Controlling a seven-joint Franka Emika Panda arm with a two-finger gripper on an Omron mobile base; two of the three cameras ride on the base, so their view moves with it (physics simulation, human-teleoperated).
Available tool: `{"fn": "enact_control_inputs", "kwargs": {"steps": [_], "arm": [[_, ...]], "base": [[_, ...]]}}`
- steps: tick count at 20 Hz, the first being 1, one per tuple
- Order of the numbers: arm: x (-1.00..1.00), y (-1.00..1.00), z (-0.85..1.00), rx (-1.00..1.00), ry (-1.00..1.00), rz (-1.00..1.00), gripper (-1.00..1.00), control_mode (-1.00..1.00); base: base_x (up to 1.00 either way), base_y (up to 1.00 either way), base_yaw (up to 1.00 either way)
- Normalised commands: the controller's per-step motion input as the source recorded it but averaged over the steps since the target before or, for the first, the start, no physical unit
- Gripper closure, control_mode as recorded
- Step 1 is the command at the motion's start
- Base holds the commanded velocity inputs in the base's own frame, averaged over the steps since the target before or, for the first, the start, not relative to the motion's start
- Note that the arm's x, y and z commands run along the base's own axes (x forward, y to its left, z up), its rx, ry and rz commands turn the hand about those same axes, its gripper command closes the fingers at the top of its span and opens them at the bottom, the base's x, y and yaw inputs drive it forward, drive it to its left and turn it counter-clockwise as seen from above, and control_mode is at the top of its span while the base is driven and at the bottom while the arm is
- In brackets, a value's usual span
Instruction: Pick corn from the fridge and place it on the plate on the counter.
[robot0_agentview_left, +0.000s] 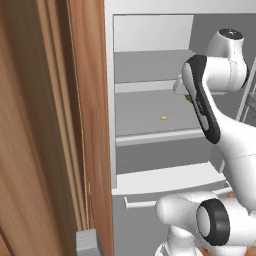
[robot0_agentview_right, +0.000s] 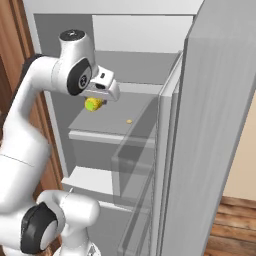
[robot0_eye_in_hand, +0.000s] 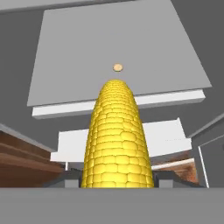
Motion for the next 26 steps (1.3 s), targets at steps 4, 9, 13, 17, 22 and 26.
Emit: {"fn": "enact_control_inputs", "kwargs": {"steps": [4, 9, 13, 17, 22, 26], "arm": [[-0.93, 0.14, -0.31, 0.0, 0.06, 0.01, 1.0, -1.0], [-0.79, 0.02, -0.2, -0.03, 0.0, 0.0, 1.0, -1.0], [-0.74, 0.01, -0.01, -0.04, -0.01, 0.0, 1.0, -1.0], [-0.51, 0.06, 0.0, -0.03, 0.0, 0.0, 1.0, -1.0], [-0.69, 0.0, 0.0, 0.0, 0.0, 0.02, 1.0, -1.0], [-0.82, 0.0, 0.0, 0.0, 0.0, 0.02, 1.0, -1.0]], "base": [[0.0, 0.0, 0.0], [0.0, 0.0, 0.0], [0.0, 0.0, 0.0], [0.0, 0.0, 0.0], [0.0, 0.0, 0.0], [0.0, 0.0, 0.0]]}}
